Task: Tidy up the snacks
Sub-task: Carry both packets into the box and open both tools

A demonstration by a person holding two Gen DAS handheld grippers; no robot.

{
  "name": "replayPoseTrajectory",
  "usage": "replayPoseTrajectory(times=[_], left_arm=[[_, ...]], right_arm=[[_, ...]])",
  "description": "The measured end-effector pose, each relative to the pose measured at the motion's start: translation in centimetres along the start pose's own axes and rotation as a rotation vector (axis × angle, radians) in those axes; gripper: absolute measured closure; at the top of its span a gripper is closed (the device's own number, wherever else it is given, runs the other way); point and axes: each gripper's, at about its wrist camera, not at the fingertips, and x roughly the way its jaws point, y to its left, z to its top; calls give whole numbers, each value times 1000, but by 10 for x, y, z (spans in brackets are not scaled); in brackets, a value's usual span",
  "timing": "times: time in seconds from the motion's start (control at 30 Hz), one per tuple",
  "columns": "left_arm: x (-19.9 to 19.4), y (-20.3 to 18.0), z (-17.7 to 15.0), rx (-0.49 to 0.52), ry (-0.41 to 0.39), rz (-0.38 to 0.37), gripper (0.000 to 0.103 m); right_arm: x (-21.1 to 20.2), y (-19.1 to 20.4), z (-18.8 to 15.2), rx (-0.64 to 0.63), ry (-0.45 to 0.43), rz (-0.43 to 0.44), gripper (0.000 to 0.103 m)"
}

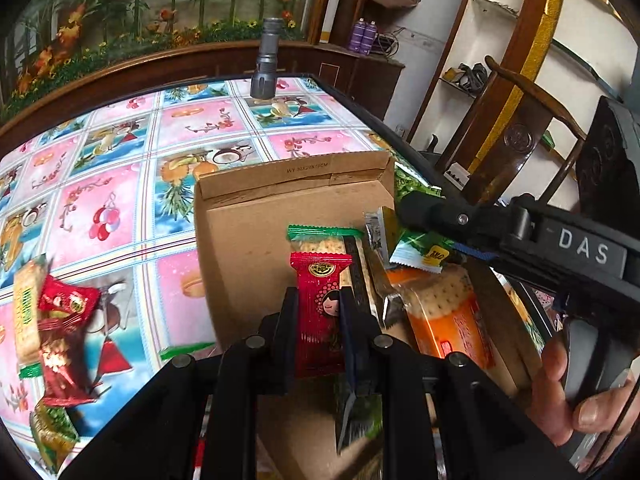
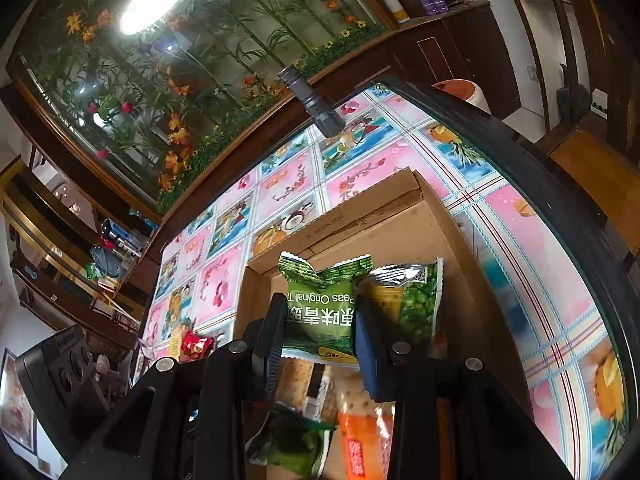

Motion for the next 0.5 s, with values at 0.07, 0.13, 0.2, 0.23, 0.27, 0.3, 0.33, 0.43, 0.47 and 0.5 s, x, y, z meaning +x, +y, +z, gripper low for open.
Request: replayPoseTrajectory(times=[0.07,0.13,0.2,0.23,0.27,0.3,0.33,0.43,0.47,0.5], left_arm=[[6,0,1,-2,6,5,85],[11,-1,1,-2,13,7,85],[15,-1,0,-3,19,14,85],[17,-1,0,-4,21,15,85],[17,-1,-1,-8,20,13,84],[17,-1,-1,-7,15,10,84],[17,-1,-1,-7,14,10,84],[14,1,-1,-18,13,12,82],[13,2,-1,-22,12,10,81],[10,3,-1,-28,6,11,79]], right_arm=[[5,1,0,-3,5,3,68],[9,2,2,-16,5,-7,68],[12,6,4,-47,-2,-36,68],[13,7,5,-63,-4,-46,68],[13,7,5,-70,-6,-49,68],[12,7,5,-78,-13,-52,68],[12,6,4,-81,-15,-52,67],[9,4,4,-72,-18,-48,52],[8,4,4,-70,-23,-51,41],[4,4,4,-69,-35,-50,37]])
